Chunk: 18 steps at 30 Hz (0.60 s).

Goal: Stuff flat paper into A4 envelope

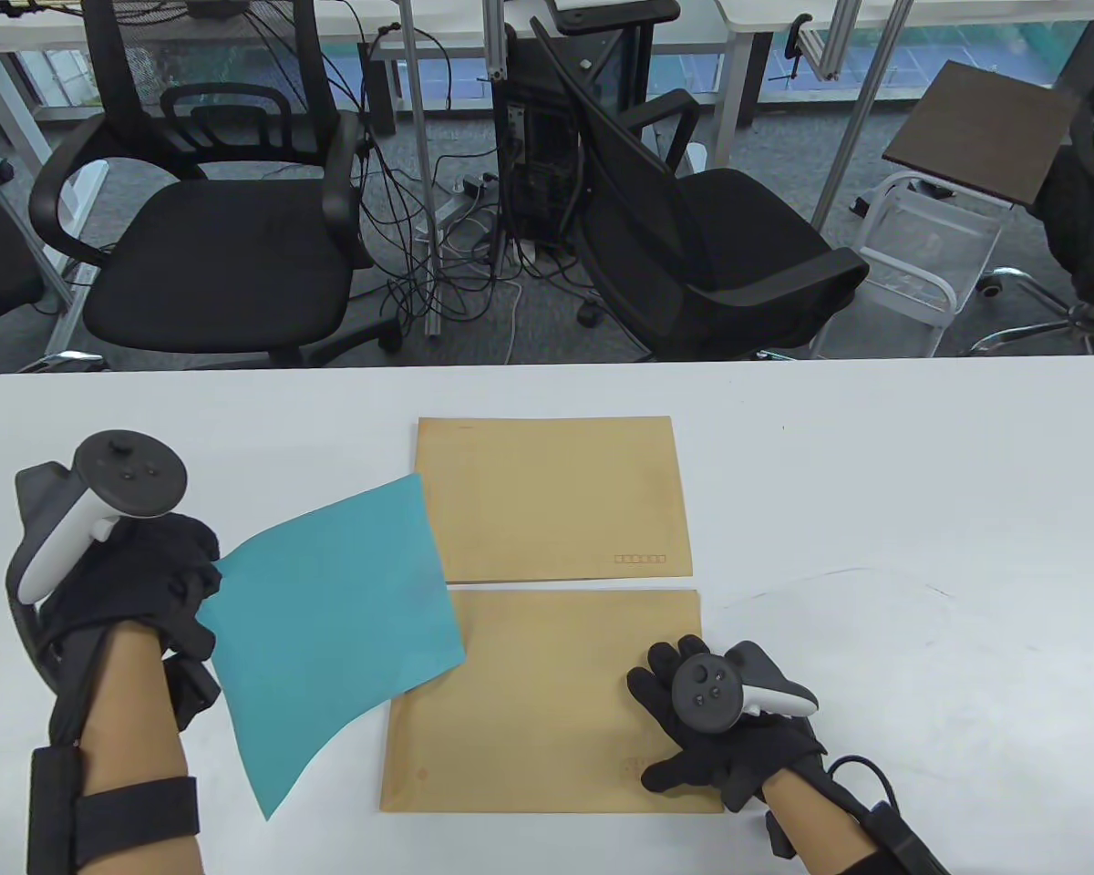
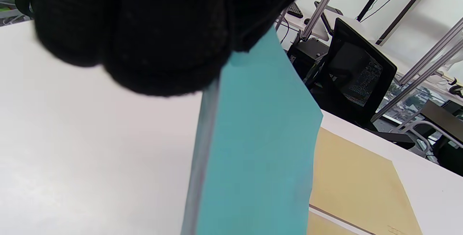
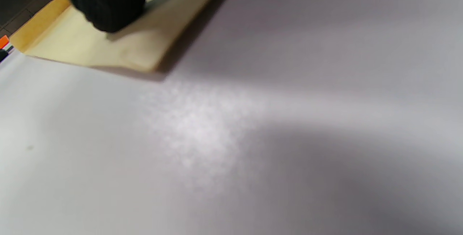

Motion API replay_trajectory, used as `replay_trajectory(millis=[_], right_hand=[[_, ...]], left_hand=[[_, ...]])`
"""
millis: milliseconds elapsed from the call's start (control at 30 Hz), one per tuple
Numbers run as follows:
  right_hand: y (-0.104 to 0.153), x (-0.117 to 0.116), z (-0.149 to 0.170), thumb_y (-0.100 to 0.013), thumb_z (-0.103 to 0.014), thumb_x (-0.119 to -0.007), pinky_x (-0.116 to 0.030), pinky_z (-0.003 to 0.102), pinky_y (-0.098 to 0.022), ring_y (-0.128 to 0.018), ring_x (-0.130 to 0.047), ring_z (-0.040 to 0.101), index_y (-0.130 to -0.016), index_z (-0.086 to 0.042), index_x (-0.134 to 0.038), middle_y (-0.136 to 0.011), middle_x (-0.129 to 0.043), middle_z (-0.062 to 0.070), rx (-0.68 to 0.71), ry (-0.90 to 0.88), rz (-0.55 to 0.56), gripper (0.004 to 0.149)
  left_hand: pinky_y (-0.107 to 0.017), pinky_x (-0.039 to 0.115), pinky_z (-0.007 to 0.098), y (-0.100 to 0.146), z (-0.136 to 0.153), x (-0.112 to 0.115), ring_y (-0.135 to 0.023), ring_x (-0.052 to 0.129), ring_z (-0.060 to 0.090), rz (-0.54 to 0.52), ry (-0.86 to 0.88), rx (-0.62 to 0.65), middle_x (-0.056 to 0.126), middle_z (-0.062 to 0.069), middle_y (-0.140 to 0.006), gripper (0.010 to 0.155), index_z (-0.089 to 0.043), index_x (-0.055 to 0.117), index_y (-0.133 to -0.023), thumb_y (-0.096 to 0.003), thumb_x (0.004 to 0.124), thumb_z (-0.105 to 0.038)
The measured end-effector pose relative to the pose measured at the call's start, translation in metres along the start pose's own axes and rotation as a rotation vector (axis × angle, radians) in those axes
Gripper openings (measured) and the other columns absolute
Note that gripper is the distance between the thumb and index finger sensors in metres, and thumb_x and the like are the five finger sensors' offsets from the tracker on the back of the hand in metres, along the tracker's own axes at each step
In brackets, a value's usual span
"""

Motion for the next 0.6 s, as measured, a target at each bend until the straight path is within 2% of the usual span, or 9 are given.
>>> replay_trajectory(millis=[333, 600], right_hand=[[0.0, 0.0, 0.0, -0.056, -0.053, -0.069, 0.015, 0.076, -0.049, -0.087, 0.03, 0.047, -0.11, -0.016, 0.006, -0.104, 0.023, 0.014, 0.001, -0.001, 0.0, 0.099], [0.0, 0.0, 0.0, -0.056, -0.053, -0.069, 0.015, 0.076, -0.049, -0.087, 0.03, 0.046, -0.11, -0.016, 0.006, -0.104, 0.023, 0.014, 0.001, -0.001, 0.0, 0.099]], left_hand=[[-0.032, 0.092, 0.044, 0.031, -0.032, -0.022, -0.024, 0.104, 0.022, -0.073, -0.167, -0.05, 0.099, 0.03, -0.064, 0.042, 0.0, 0.089, -0.084, -0.0454, 0.086, -0.017], [-0.033, 0.091, 0.045, 0.038, -0.027, -0.02, -0.024, 0.104, 0.023, -0.047, -0.203, -0.089, 0.099, 0.03, -0.063, 0.042, -0.001, 0.09, -0.083, -0.0446, 0.087, -0.017]])
Point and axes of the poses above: the tracker on the back of each hand, its own z axis roughly to the little-finger side, its own y axis roughly from the fingertips to the wrist, x = y × z, the point moved 3 cm from there along -y, roughly from the wrist to the fingertips
